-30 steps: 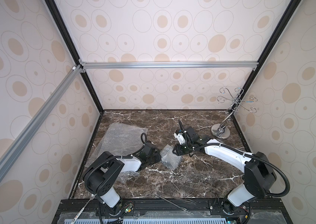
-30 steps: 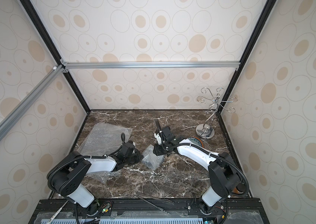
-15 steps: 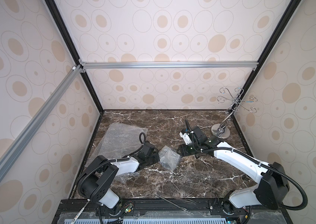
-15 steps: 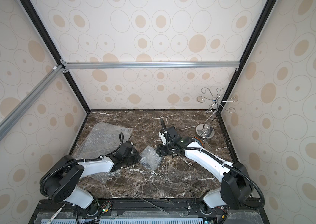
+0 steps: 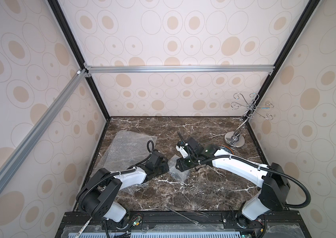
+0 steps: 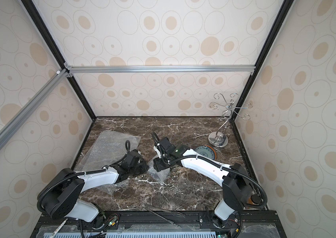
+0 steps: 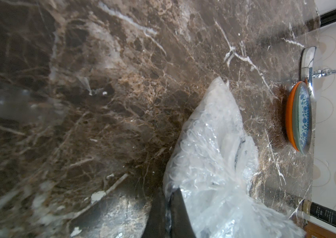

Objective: Unpack dinner plates from bubble wrap
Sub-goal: Unwrap the bubble wrap at the center of the board.

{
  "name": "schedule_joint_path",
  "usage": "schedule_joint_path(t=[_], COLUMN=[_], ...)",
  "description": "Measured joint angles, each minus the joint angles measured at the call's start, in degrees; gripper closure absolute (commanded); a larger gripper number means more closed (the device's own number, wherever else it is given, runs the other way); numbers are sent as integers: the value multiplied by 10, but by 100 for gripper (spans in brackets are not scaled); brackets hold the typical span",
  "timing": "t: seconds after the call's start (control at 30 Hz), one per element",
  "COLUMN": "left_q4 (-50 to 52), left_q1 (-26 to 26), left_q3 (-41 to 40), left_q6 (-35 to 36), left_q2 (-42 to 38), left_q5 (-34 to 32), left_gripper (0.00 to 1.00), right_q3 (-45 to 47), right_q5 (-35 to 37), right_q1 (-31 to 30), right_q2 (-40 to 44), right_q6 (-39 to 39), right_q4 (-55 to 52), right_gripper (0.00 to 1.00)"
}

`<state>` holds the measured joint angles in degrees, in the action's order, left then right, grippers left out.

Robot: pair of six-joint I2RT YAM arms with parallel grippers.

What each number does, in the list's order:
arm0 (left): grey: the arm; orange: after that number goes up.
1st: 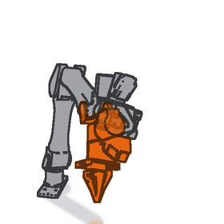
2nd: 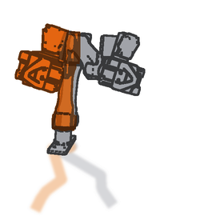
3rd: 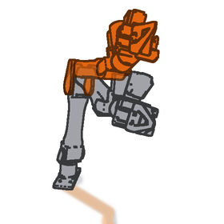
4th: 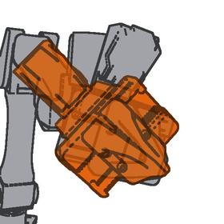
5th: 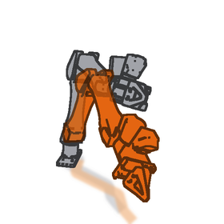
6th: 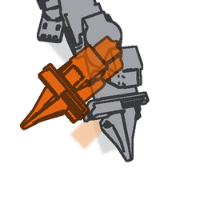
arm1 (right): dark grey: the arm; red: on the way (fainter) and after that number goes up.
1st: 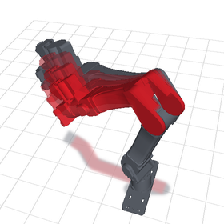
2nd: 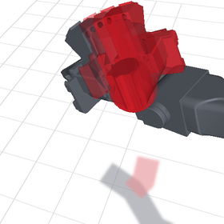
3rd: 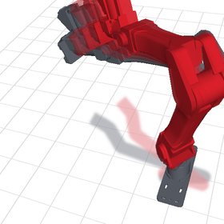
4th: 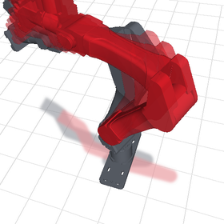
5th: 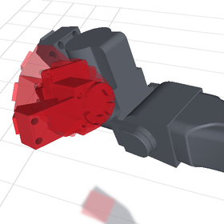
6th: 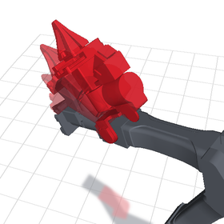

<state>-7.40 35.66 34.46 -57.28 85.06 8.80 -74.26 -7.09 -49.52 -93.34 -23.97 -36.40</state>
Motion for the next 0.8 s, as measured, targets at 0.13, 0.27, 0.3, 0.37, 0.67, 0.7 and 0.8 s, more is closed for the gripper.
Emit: schedule_joint_path(t=[0.13, 0.27, 0.3, 0.37, 0.67, 0.7, 0.8], left_q4=[0, -1, -1, -1, -5, -7, -12], left_q1=[0, 0, 0, 0, 0, 0, 0], left_q3=[-5, -5, -5, -5, -9, -11, -14], left_q6=[-2, -4, -4, -4, -4, -4, -4], left_q2=[0, 0, 0, 0, 0, 0, 0], left_q5=[0, 0, 0, 0, -2, -1, 3], left_gripper=[100, 100, 100, 100, 100, 100, 100], right_q3=[-41, -78, -81, -81, -53, -43, -11], right_q5=[19, 54, 62, 76, 123, 122, 112], right_q1=[-17, -24, -25, -25, -19, -15, 3], right_q2=[-48, -106, -119, -139, -140, -133, -98], right_q6=[6, 7, 7, 6, -4, -5, -7], right_q4=[-18, -55, -61, -73, -77, -72, -47], right_gripper=[44, 44, 45, 49, 100, 100, 100])
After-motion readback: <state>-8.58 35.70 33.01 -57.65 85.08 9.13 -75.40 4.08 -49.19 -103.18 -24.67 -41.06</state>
